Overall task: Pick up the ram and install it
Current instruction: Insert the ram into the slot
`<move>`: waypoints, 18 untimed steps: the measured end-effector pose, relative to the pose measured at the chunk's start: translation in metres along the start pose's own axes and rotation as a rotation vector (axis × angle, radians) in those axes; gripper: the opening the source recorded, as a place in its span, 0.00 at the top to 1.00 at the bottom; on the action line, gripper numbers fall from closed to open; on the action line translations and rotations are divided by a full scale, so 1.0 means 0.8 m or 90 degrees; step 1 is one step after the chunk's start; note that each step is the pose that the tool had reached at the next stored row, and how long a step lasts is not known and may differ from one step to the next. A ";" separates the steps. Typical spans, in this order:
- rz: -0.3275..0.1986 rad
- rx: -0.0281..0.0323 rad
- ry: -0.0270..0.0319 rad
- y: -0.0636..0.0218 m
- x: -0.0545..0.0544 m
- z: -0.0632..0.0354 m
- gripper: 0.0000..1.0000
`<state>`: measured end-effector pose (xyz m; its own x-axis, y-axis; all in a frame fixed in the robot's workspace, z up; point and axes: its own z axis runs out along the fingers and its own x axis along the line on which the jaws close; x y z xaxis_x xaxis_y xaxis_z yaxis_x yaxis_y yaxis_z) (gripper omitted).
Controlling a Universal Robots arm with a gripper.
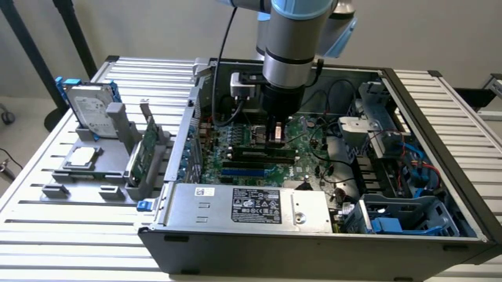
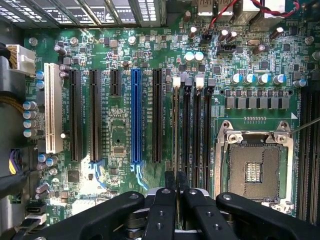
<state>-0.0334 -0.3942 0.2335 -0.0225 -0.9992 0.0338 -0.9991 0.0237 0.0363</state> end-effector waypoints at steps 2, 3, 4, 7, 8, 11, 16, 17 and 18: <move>-0.001 0.0004 0.0000 0.000 -0.001 0.000 0.87; -0.002 0.0006 0.0000 0.000 -0.001 0.000 0.87; -0.002 0.0007 0.0000 0.000 -0.001 0.000 0.87; -0.003 0.0011 0.0001 0.000 -0.001 0.000 0.87; -0.003 0.0013 0.0001 0.000 -0.001 0.000 0.87; -0.003 0.0018 0.0001 0.000 -0.001 0.001 0.87; -0.003 0.0022 0.0001 0.001 -0.001 0.002 0.87; -0.003 0.0023 0.0001 0.001 -0.001 0.002 0.87; -0.003 0.0023 0.0001 0.001 -0.001 0.002 0.87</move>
<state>-0.0346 -0.3934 0.2321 -0.0175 -0.9993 0.0338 -0.9993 0.0186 0.0328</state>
